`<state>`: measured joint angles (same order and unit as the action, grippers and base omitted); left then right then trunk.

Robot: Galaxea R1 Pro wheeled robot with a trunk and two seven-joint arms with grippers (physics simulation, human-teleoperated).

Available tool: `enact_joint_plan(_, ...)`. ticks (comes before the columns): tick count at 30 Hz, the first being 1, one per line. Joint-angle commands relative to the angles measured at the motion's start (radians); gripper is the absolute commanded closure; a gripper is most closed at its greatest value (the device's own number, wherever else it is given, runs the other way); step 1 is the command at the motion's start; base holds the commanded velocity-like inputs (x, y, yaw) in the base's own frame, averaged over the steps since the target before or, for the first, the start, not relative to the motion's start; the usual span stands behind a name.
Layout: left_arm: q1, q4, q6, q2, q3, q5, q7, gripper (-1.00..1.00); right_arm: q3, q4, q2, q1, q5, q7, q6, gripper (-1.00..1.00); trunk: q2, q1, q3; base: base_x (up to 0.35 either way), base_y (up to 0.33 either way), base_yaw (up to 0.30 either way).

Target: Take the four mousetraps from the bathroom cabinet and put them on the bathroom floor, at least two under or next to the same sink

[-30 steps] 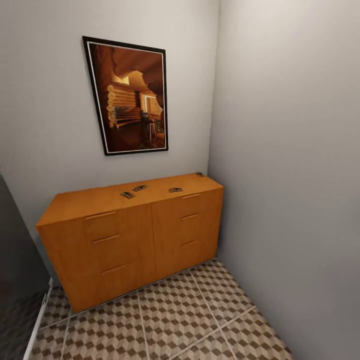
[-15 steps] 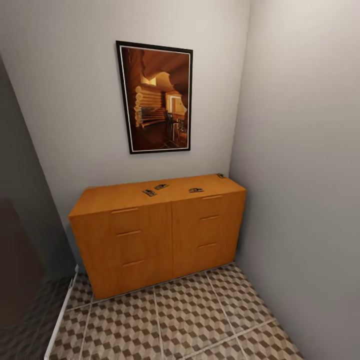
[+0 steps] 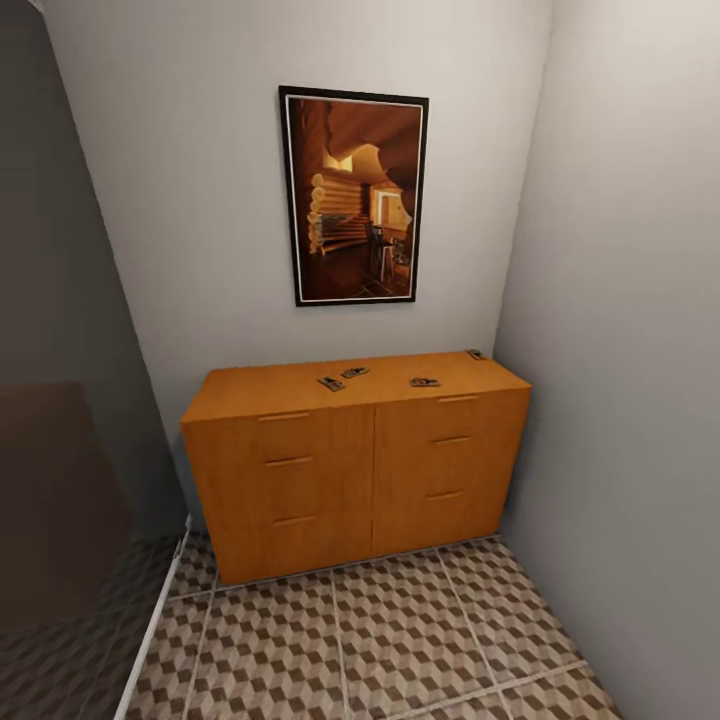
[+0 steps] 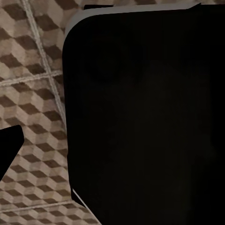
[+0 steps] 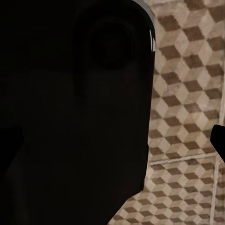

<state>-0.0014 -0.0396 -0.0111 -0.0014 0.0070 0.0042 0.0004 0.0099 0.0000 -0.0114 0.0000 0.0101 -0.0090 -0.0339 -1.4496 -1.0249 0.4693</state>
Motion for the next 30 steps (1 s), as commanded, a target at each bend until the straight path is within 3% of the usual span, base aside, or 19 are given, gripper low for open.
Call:
enact_joint_plan(1,0.0,0.0,-0.001,0.0,0.001,0.0,-0.001,-1.0,0.001,0.0,0.0,0.0,0.001,-0.001,-0.003,-1.0,0.0,0.0,0.001,0.101,0.0,0.041)
enact_joint_plan(30,0.0,0.0,-0.001,0.003,-0.001,0.0,-0.003,-1.0,0.001,0.0,-0.001,0.0,0.001,0.0,-0.003,-1.0,0.0,0.0,0.001,0.29,0.0,0.006)
